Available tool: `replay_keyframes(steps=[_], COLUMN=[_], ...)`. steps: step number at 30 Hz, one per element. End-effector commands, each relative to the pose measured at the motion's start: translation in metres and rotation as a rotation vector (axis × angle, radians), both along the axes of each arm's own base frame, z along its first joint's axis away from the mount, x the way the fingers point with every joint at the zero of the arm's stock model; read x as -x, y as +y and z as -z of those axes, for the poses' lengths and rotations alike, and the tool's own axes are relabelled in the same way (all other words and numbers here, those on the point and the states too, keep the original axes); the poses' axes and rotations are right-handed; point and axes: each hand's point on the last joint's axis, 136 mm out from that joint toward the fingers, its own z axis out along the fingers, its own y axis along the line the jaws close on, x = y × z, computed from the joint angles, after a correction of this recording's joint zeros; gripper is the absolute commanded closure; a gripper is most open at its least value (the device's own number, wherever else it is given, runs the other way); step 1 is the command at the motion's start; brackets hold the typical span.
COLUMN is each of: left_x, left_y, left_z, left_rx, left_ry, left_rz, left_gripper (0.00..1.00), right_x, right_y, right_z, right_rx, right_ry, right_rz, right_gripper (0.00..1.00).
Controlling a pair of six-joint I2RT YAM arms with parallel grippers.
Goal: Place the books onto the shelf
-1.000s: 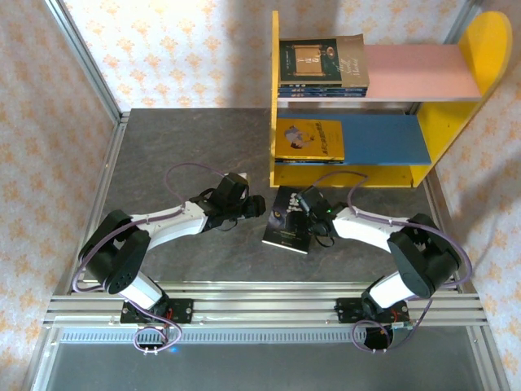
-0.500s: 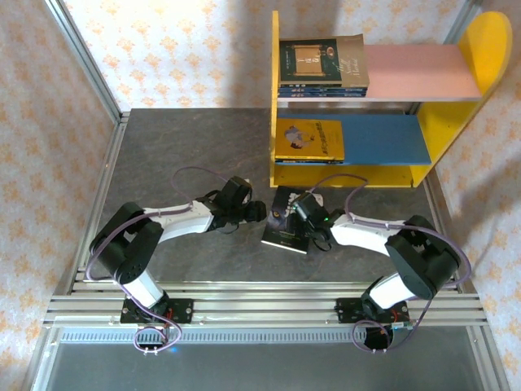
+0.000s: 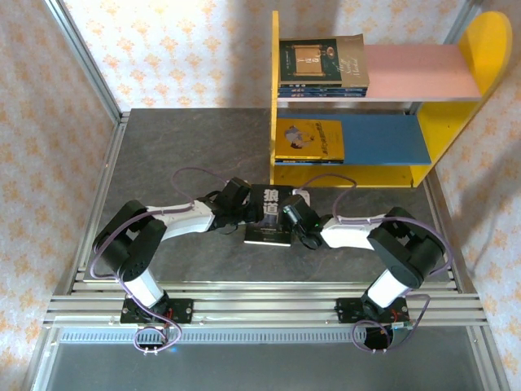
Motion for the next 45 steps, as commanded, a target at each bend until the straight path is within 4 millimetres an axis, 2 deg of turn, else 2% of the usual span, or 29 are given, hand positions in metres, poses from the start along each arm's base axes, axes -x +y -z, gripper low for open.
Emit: replay_keyframes(steps=[1, 4, 7, 10, 13, 16, 18, 21, 23, 28, 33, 39, 45], left_x=[0.009, 0.012, 0.012, 0.011, 0.009, 0.006, 0.003, 0.003, 0.003, 0.001, 0.000, -0.001, -0.008], left_y=[0.018, 0.035, 0.034, 0.024, -0.002, -0.028, -0.044, -0.056, -0.058, -0.058, -0.058, -0.042, -0.037], left_z=[0.018, 0.022, 0.026, 0.035, 0.032, 0.005, -0.030, -0.072, -0.081, -0.069, -0.059, -0.049, -0.052], left_rx=[-0.084, -0.152, -0.152, -0.117, 0.005, 0.154, 0.262, 0.371, 0.386, 0.360, 0.350, 0.228, 0.210], left_ry=[0.038, 0.036, 0.042, 0.070, 0.066, 0.019, -0.047, -0.127, -0.140, -0.121, -0.103, -0.101, -0.133], left_rz=[-0.050, -0.098, -0.093, -0.069, -0.013, 0.053, 0.092, 0.124, 0.132, 0.124, 0.115, 0.099, 0.065], left_gripper=[0.47, 0.45, 0.44, 0.44, 0.46, 0.47, 0.46, 0.44, 0.44, 0.48, 0.57, 0.77, 0.96], right_x=[0.057, 0.060, 0.060, 0.060, 0.061, 0.061, 0.061, 0.060, 0.059, 0.057, 0.057, 0.054, 0.045], right_y=[0.018, 0.017, 0.017, 0.021, 0.025, 0.030, 0.033, 0.035, 0.035, 0.034, 0.030, 0.010, -0.006], right_z=[0.048, 0.050, 0.050, 0.049, 0.051, 0.052, 0.052, 0.053, 0.052, 0.051, 0.052, 0.046, 0.026], right_rx=[-0.026, -0.023, -0.026, -0.034, -0.045, -0.062, -0.068, -0.069, -0.067, -0.059, -0.040, 0.002, -0.030], right_ry=[0.226, 0.232, 0.232, 0.231, 0.241, 0.244, 0.243, 0.245, 0.242, 0.237, 0.238, 0.205, 0.172], right_rz=[-0.175, -0.180, -0.186, -0.201, -0.214, -0.217, -0.221, -0.220, -0.217, -0.212, -0.200, -0.134, -0.062], right_gripper=[0.71, 0.73, 0.74, 0.76, 0.77, 0.77, 0.77, 0.77, 0.76, 0.72, 0.66, 0.43, 0.35])
